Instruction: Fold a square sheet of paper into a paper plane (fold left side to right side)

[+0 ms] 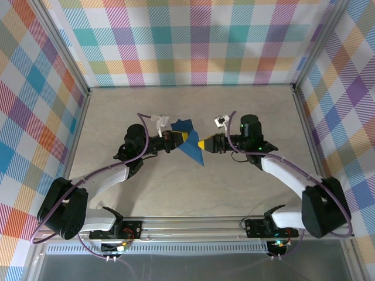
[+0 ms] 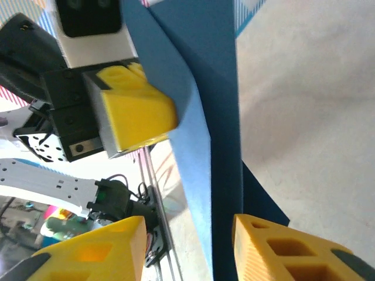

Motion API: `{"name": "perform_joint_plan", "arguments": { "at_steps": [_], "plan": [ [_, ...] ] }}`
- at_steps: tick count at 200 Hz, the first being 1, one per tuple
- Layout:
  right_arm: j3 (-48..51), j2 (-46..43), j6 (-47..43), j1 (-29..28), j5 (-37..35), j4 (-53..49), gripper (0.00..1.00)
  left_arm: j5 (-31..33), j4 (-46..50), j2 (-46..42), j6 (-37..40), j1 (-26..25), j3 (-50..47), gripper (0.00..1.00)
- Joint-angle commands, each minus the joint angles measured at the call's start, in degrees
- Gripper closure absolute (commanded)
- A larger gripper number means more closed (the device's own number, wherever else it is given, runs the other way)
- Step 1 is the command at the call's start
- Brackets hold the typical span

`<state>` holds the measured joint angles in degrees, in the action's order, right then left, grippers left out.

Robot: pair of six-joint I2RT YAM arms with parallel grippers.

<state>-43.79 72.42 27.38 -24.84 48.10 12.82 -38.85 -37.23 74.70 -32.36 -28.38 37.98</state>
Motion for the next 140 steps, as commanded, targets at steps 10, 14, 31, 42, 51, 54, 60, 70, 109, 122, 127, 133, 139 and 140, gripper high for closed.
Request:
{"name": "perform_joint_plan", "arguments": {
  "at_steps": [10,14,31,42,51,54,60,70,109,122,127,133,139,140],
  "plan": [
    [2.09,-5.96,-5.37,1.42,-5.32,-7.61,0.43,-2.74,-2.42,-0.34,-0.57,-0.53,2.09,0.9],
    [2.29,-6.21,-5.63,1.66,-5.18,-8.05,0.41,-2.95,-2.76,-0.26,-0.62,-0.6,2.16,0.9],
    [2.66,-6.12,-5.58,2.05,-2.94,-8.98,0.33,-4.22,-3.99,0.23,-0.87,-0.79,2.52,0.9],
    [2.95,-5.53,-4.47,2.01,-0.25,-7.51,0.28,-5.25,-5.17,0.68,-1.29,-0.96,2.69,0.9],
    [3.26,-4.66,-2.85,2.0,2.74,-5.3,0.24,-5.9,-6.28,1.17,-1.77,-1.13,2.88,0.9],
    [3.39,-4.4,-2.38,1.99,3.43,-4.47,0.23,-6.11,-6.62,1.3,-1.94,-1.22,2.94,0.9],
    [3.6,-3.81,-1.51,1.99,4.85,-3.07,0.21,-6.41,-7.2,1.53,-2.22,-1.32,3.05,0.9],
    [4.01,-2.74,-0.5,1.99,6.88,-0.71,0.18,-6.62,-8.14,2.06,-2.59,-1.58,3.16,0.9],
    [4.77,0.47,3.38,1.51,12.1,7.2,0.14,-7.2,-8.79,3.77,-3.04,-2.19,4.09,0.91],
    [4.6,0.87,4.17,1.37,13.08,9.03,0.18,-7.47,-8.77,4.11,-3.04,-2.38,4.33,0.91],
    [4.48,1.0,4.51,1.37,13.41,9.49,0.23,-7.51,-8.77,4.06,-3.14,-2.47,4.36,0.91],
    [4.14,1.12,4.67,1.4,13.73,9.78,0.27,-7.55,-8.76,4.06,-3.14,-2.51,4.47,0.91],
    [3.84,1.14,4.58,1.38,13.82,9.8,0.31,-7.55,-8.73,4.05,-3.07,-2.56,4.53,0.91],
    [3.77,1.1,4.6,1.38,13.8,9.92,0.31,-7.55,-8.73,4.05,-3.07,-2.56,4.55,0.91]
  ]
}}
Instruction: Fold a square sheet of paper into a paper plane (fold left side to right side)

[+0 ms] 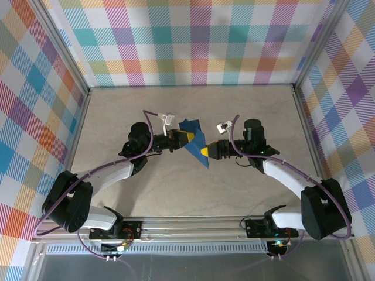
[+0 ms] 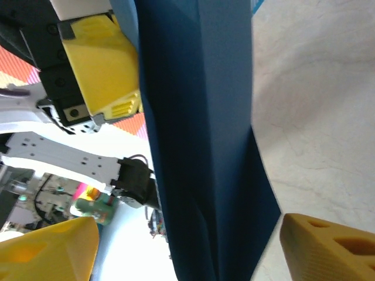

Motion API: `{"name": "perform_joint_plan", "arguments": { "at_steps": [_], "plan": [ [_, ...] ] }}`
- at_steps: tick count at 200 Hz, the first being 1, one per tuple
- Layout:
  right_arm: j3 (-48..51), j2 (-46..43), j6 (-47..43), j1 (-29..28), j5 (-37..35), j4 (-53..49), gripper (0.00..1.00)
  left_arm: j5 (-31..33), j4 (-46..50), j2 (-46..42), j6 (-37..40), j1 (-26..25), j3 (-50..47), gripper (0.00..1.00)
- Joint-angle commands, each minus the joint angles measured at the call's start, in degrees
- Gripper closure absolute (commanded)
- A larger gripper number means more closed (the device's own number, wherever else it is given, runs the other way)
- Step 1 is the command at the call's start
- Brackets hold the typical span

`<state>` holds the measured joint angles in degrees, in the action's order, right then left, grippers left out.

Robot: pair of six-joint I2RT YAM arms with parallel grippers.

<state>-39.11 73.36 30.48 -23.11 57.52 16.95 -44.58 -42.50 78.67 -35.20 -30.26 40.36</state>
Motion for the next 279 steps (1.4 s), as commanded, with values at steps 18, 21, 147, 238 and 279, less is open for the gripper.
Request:
{"name": "perform_joint_plan", "arguments": {
  "at_steps": [18,21,147,238,279],
  "plan": [
    [-1.53,-0.3,1.07,-0.35,3.85,5.54,0.45,-1.62,-3.06,-0.1,-0.04,-0.67,2.09,0.91],
    [-1.64,-0.39,0.87,-0.35,3.66,5.44,0.47,-1.65,-3.03,-0.1,-0.04,-0.68,2.07,0.91],
    [-6.11,-5.32,-8.61,-0.43,-10.6,-15.93,0.95,9.44,13.73,-10.24,11.2,0.94,-0.43,0.53],
    [-28.51,8.12,-18.34,-16.33,-74.37,-62.36,0.96,42.36,34.9,-31.23,19.28,1.52,-6.11,0.42],
    [-37.84,19.9,-16.42,-23.08,-94.17,-72.25,0.95,51.51,37.9,-40.16,18.68,1.78,-10.38,0.4]
  ]
}}
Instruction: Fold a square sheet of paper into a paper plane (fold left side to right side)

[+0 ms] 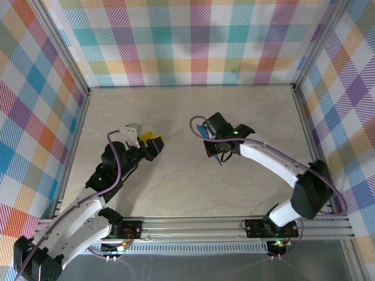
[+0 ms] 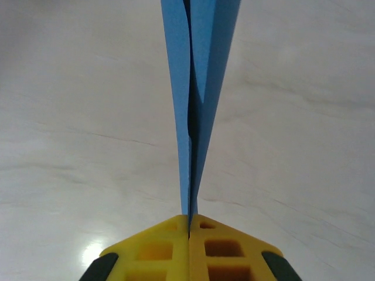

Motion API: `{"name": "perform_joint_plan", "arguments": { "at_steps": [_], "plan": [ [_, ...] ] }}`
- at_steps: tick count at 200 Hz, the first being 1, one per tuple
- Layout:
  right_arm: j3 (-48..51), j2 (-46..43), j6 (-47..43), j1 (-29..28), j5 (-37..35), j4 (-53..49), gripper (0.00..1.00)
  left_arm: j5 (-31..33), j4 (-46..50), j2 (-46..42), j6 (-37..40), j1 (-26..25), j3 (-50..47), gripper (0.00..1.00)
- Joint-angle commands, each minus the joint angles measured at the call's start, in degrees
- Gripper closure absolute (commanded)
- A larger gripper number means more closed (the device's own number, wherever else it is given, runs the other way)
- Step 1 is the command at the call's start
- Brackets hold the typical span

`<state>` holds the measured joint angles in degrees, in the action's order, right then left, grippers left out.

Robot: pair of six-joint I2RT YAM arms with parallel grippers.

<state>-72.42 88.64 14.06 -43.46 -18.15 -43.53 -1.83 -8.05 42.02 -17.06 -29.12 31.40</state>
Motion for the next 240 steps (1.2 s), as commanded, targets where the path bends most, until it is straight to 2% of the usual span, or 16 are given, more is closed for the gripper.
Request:
{"name": "perform_joint_plan", "arguments": {
  "at_steps": [1,38,69,96,104,127,165,209,240],
  "plan": [
    [-4.72,4.88,0.04,-2.88,-18.94,-11.94,0.95,8.85,3.6,-3.6,0.54,0.65,-1.42,0.4],
    [-12.24,16.57,1.28,-6.56,-30.45,-18.75,0.94,11.46,7.96,-6.13,1.15,0.72,-0.9,0.4],
    [-15.53,24.51,1.62,-8.05,-31.02,-20.89,0.94,12.7,8.97,-6.82,1.0,0.74,-0.47,0.4],
    [-15.5,26.24,-0.71,-8.74,-22.94,-16.9,0.92,12.47,9.45,-6.71,1.09,0.76,0.06,0.4],
    [-15.29,26.02,-1.06,-8.74,-18.1,-15.22,0.91,12.42,9.54,-6.69,1.19,0.82,0.24,0.4],
    [-14.29,24.33,-2.13,-8.74,-8.7,-10.77,0.81,11.66,9.58,-6.3,1.06,0.82,0.66,0.4],
    [-14.3,20.99,-1.83,-7.49,-2.41,-8.89,0.63,8.78,9.86,-4.66,1.39,0.85,2.47,0.38],
    [-8.66,11.78,-0.02,-2.32,7.91,-3.06,0.46,3.18,8.87,0.39,1.05,0.91,4.2,0.37],
    [-1.48,4.13,2.16,3.3,13.89,2.87,0.4,-1.65,7.37,6.55,-0.63,0.91,4.8,0.4]
  ]
}}
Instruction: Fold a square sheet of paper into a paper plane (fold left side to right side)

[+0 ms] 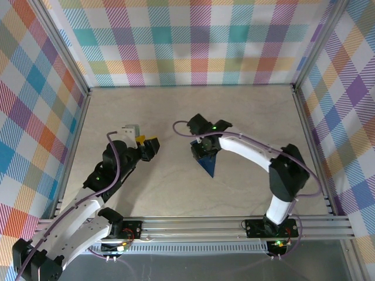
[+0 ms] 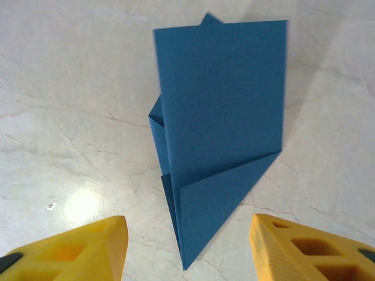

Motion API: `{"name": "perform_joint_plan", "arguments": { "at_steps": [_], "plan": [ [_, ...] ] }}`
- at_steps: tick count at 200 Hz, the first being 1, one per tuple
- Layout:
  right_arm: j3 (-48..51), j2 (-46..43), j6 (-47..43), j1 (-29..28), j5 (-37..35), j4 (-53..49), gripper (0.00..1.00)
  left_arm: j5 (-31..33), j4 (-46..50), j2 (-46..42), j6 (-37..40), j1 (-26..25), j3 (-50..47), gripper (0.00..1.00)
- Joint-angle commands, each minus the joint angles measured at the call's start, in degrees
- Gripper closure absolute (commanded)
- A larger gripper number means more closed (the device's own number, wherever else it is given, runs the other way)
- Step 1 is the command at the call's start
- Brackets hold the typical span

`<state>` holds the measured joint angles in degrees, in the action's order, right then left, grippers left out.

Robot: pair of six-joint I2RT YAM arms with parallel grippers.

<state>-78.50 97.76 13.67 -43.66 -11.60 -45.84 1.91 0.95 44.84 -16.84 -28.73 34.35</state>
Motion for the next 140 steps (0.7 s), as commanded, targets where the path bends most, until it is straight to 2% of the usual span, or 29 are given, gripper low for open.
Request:
{"name": "perform_joint_plan", "arguments": {
  "at_steps": [1,30,49,76,101,126,140],
  "plan": [
    [4.85,-5.18,2.66,3.67,7.53,5.39,0.4,-5.54,-1.6,3.97,-0.88,0.52,1.95,0.4],
    [13.04,-12.9,4.43,8.05,13.16,13.84,0.33,-11.78,0.11,14.05,-2.15,0.5,5.74,0.43],
    [18.47,-17.74,6.21,10.13,15.41,19.86,0.26,-16.2,-2.44,20.75,-4.72,0.27,7.13,0.44],
    [24.91,-22.82,9.4,14.09,19.55,26.84,0.25,-22.05,-6.39,30.26,-7.46,-1.15,9.98,0.44],
    [30.57,-26.67,12.64,17.86,23.87,33.5,0.18,-24.07,-9.36,38.17,-10.36,-3.57,12.62,0.44],
    [35.37,-29.94,15.81,20.71,24.43,38.12,0.0,-25.55,-13.8,45.25,-15.15,-4.57,14.26,0.46],
    [37.03,-31.3,17.12,22.4,24.83,38.73,0.01,-25.64,-14.93,48.45,-17.11,-4.67,15.41,0.47]
  ]
}}
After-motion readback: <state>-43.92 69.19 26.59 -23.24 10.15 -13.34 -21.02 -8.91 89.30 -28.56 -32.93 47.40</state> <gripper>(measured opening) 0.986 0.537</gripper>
